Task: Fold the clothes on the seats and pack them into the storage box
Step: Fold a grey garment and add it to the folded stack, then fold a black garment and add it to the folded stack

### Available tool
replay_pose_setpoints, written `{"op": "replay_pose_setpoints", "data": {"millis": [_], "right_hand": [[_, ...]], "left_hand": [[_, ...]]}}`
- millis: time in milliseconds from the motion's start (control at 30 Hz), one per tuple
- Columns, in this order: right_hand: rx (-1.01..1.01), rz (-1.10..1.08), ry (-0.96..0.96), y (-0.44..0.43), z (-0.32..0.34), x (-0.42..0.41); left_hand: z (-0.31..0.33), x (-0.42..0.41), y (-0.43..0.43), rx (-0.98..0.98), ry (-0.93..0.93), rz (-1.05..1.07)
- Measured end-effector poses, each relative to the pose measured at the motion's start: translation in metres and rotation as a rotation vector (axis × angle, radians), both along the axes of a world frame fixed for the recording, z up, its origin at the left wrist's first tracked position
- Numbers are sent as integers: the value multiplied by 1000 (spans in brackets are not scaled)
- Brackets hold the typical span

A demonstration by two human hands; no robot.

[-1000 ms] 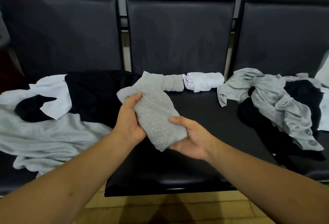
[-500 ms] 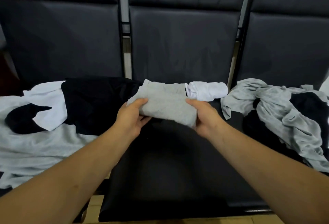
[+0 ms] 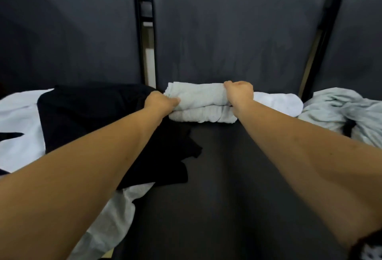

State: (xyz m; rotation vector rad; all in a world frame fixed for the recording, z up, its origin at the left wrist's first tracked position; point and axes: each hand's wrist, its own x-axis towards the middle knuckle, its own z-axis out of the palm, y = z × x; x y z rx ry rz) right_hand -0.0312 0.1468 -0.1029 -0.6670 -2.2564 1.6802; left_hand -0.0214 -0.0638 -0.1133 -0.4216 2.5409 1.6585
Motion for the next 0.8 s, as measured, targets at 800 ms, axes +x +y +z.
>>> {"op": "replay_pose_setpoints", "data": {"millis": [800], "right_hand": [[677, 651, -58, -160, -26, 104]], "left_hand": [[30, 103, -157, -886, 179, -204]]}}
